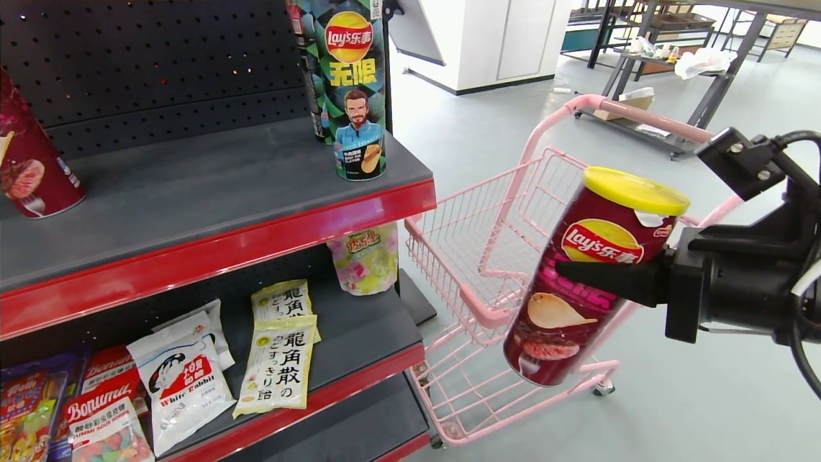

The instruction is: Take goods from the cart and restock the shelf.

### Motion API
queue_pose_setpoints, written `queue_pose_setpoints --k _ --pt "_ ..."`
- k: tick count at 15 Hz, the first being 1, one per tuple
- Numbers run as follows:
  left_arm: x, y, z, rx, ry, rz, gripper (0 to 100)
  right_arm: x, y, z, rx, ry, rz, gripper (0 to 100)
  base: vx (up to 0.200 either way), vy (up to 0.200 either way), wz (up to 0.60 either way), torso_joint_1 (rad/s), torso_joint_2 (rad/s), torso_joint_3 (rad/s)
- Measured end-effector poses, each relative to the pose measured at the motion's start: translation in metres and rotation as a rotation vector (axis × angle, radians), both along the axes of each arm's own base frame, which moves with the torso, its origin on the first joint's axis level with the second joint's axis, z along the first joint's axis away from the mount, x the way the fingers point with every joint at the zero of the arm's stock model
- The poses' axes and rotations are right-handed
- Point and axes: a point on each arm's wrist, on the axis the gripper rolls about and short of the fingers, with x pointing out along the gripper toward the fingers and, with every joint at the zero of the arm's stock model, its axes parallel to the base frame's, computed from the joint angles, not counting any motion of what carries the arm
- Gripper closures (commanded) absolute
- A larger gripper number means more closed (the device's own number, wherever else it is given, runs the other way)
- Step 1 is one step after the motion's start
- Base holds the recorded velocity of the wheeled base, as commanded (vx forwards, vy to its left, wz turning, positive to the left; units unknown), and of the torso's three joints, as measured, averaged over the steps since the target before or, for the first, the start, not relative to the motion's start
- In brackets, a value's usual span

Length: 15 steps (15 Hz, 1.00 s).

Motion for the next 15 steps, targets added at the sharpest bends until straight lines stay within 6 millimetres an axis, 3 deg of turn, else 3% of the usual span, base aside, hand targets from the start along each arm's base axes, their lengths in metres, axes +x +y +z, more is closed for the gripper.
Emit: queue_pose_setpoints --k 4,15 --pt "0.0000 0.0000 0.0000 0.000 0.000 0.000 0 -0.0009 0.0006 -0.0019 -0.006 0.003 0.007 100 0.000 0.000 0.00 0.074 -0.24 -0.169" --pt "0.0000 0.0000 0.0001 0.000 -0.001 0.000 0 -0.0015 0.0003 -0.0047 -0.012 0.009 0.008 100 0.000 0.000 0.00 0.197 -0.55 -0.355"
